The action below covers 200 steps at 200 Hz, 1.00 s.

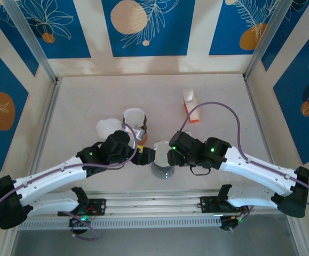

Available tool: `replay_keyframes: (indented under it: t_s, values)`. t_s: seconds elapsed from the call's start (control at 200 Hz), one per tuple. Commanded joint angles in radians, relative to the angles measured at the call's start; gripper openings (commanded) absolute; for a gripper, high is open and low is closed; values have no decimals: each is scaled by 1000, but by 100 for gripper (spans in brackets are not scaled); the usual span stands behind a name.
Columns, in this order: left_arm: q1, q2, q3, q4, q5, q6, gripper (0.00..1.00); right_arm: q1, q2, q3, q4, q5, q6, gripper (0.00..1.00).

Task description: Place the coffee filter in the dripper

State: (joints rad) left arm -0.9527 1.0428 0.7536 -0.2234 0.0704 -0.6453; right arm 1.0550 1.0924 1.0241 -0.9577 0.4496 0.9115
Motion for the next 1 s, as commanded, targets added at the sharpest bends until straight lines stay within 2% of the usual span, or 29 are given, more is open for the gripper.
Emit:
replay_keyframes:
  t_s: [0.0,0.16,0.345,0.47,0.66,0.86,0.995]
  values:
    - [9,12,-2,26,20,9,83,7,0,2,-3,21,12,54]
    - [9,23,-1,75,37,15,86,5,3,4,-6,17,10,54]
    - [10,61,36,66,4,51,88,3,6,2,-8,15,10,54]
    - [10,105,50,63,-11,53,85,-1,10,-1,-2,8,9,54]
    - [17,126,59,32,-40,43,75,-3,15,-2,0,2,8,54]
    - [19,112,51,6,-55,34,71,-10,15,-4,-10,3,10,54]
    - [20,105,47,9,-43,28,74,-14,15,-9,-8,-1,10,54]
